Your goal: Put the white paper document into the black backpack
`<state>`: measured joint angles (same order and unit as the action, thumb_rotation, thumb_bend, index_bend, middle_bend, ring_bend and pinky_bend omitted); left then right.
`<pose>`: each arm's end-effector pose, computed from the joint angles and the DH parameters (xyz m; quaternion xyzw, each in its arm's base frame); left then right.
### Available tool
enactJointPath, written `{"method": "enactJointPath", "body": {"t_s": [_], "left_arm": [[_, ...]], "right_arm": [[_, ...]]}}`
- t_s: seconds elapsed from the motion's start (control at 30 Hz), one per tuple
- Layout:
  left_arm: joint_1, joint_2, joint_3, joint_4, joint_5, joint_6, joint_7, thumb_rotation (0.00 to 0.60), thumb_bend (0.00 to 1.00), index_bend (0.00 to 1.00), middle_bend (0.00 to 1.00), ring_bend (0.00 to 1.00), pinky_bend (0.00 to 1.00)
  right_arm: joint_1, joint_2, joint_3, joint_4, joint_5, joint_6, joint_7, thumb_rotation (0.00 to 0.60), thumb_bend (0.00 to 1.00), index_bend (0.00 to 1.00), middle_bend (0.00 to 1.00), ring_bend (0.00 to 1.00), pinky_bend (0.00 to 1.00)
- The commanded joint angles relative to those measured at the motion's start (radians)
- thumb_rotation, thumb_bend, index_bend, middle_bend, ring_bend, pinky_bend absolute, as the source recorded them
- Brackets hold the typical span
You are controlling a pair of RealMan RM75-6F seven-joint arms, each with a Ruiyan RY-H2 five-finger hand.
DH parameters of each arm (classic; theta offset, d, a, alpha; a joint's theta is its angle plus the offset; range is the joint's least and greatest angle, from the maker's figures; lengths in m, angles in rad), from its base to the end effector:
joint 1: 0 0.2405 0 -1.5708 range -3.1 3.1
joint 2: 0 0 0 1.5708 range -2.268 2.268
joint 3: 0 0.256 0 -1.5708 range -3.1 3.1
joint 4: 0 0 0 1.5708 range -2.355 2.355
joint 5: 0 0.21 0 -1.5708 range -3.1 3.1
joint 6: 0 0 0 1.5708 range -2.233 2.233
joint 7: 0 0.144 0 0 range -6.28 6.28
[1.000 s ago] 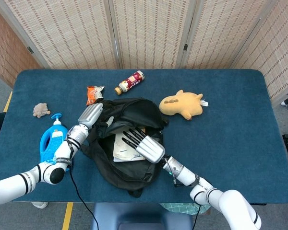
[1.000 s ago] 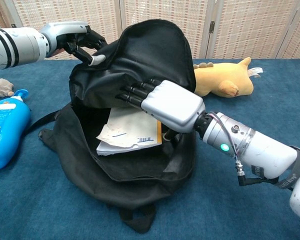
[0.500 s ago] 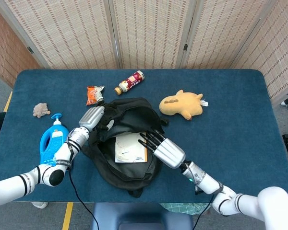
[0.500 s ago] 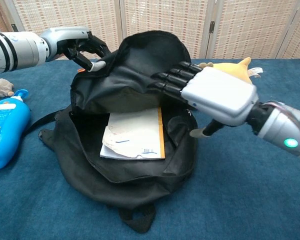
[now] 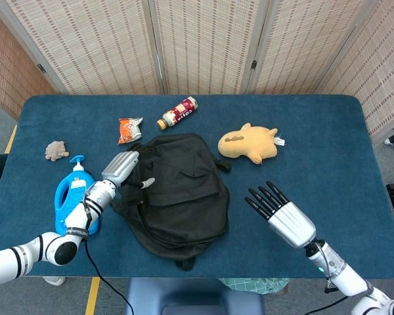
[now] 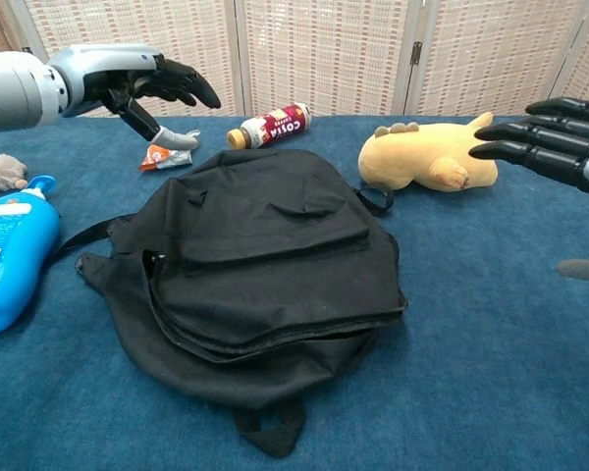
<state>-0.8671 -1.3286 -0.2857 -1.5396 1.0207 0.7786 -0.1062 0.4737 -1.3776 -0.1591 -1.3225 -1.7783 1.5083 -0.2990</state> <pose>-0.1128 0.3961 0.0511 -0.6675 -0.5019 -0.4436 0.3251 -0.2389 -0.2394 0.0599 0.7984 -0.1000 0.3980 0.4407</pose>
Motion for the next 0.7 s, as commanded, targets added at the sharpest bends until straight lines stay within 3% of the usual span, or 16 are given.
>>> {"method": "enactJointPath", "body": {"t_s": [0.03,0.2,0.37,0.7], "left_arm": [[0.030,0.009,0.022,-0.005,0.032,0.066,0.040,0.600,0.34,0.28,0.20,0.13,0.00],[0.091,0.013,0.063,0.010,0.065,0.191,0.130,0.600,0.34,0.28,0.19,0.13,0.00],[0.163,0.041,0.099,-0.018,0.069,0.286,0.190,0.600,0.34,0.28,0.20,0.14,0.00],[0.323,0.068,0.156,-0.060,0.096,0.513,0.302,0.600,0.34,0.26,0.18,0.13,0.00]], "right_arm": [[-0.022,0.018,0.007,-0.002,0.017,0.004,0.037,0.600,0.16,0.00,0.08,0.10,0.02],[-0.051,0.046,0.046,-0.021,0.076,0.002,0.103,0.600,0.16,0.00,0.09,0.13,0.06],[-0.085,0.072,0.087,-0.065,0.158,-0.013,0.128,0.600,0.17,0.00,0.17,0.20,0.20],[-0.148,0.168,0.145,-0.191,0.319,-0.072,0.197,0.600,0.17,0.01,0.12,0.16,0.17]]}}
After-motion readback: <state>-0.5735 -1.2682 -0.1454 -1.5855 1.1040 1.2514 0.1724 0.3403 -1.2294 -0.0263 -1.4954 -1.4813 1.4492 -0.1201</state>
